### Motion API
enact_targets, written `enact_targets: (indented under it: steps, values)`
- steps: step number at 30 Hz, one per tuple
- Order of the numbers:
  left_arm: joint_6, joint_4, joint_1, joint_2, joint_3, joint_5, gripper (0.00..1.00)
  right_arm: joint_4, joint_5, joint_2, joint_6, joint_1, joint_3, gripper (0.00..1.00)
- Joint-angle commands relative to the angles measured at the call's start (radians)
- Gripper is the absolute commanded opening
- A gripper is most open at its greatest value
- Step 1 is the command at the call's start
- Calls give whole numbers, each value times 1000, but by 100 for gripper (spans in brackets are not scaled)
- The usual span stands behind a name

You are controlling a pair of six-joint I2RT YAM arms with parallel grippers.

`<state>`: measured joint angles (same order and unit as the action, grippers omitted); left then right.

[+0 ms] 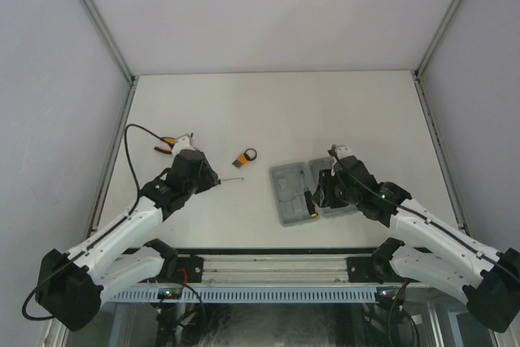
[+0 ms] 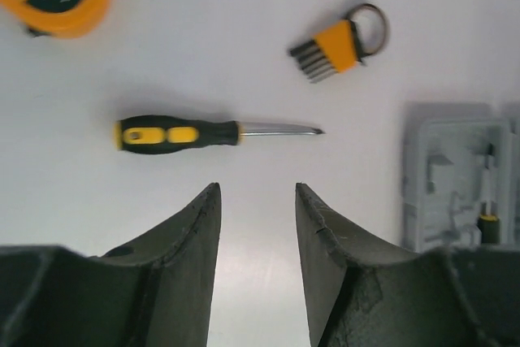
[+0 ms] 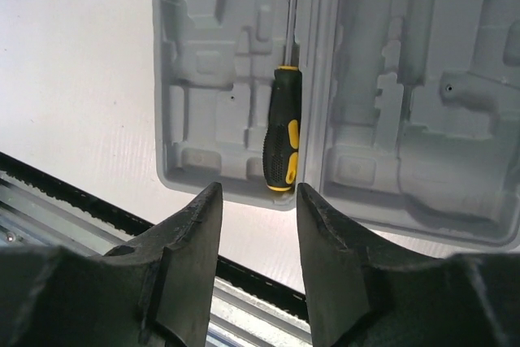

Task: Sort the tools into containers
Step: Pick up the screwdriver from the center of the board.

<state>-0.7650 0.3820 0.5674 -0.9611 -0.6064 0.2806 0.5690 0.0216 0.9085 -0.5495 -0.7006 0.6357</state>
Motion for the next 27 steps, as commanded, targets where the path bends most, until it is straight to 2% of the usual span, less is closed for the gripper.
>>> enact_targets:
  steps: [1, 3, 7, 16, 20, 27]
  values:
    - [-12, 75, -76, 54, 33, 60, 47, -60, 15, -28, -39, 2, -17, 42]
    - [-32, 85, -126, 64, 43, 71, 50, -65, 17, -23, -47, 1, -23, 43]
    - [-56, 86, -144, 42, 46, 83, 59, -73, 16, 2, -64, 1, -29, 44]
    - [-108, 62, -146, -77, 31, 111, 63, -89, 42, 12, -95, 0, -39, 47]
    - [-162, 65, -146, -138, 12, 132, 74, -85, 50, 12, -94, 1, -50, 47]
    - [-222, 30, -146, -214, -24, 128, 78, -60, 58, 4, -96, 10, -58, 47]
